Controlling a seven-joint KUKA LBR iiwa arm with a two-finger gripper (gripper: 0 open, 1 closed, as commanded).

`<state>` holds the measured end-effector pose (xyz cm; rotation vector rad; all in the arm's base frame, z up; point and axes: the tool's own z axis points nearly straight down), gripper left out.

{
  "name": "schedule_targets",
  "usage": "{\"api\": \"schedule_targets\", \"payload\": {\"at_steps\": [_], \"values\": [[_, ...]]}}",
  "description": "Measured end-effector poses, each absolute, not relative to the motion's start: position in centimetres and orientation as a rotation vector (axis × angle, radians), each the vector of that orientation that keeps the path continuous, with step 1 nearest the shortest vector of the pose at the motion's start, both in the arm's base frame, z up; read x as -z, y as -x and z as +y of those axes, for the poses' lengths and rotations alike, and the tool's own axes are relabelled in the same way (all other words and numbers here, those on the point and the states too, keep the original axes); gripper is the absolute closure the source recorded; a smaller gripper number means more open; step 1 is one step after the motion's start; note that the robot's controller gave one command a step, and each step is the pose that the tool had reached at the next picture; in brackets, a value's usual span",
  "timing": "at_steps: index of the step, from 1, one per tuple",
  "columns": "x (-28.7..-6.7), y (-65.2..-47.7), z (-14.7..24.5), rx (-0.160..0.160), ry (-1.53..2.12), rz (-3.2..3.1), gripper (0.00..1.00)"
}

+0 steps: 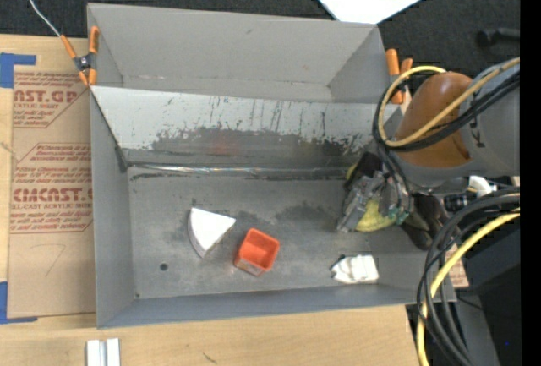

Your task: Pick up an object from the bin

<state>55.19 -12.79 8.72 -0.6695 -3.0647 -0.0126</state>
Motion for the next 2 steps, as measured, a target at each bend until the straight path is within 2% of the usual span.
{"api": "schedule_targets", "payload": {"at_steps": [2], "values": [[-10.24, -55.28, -12.55, 0.011, 0.629, -3.076, 1.0]]}}
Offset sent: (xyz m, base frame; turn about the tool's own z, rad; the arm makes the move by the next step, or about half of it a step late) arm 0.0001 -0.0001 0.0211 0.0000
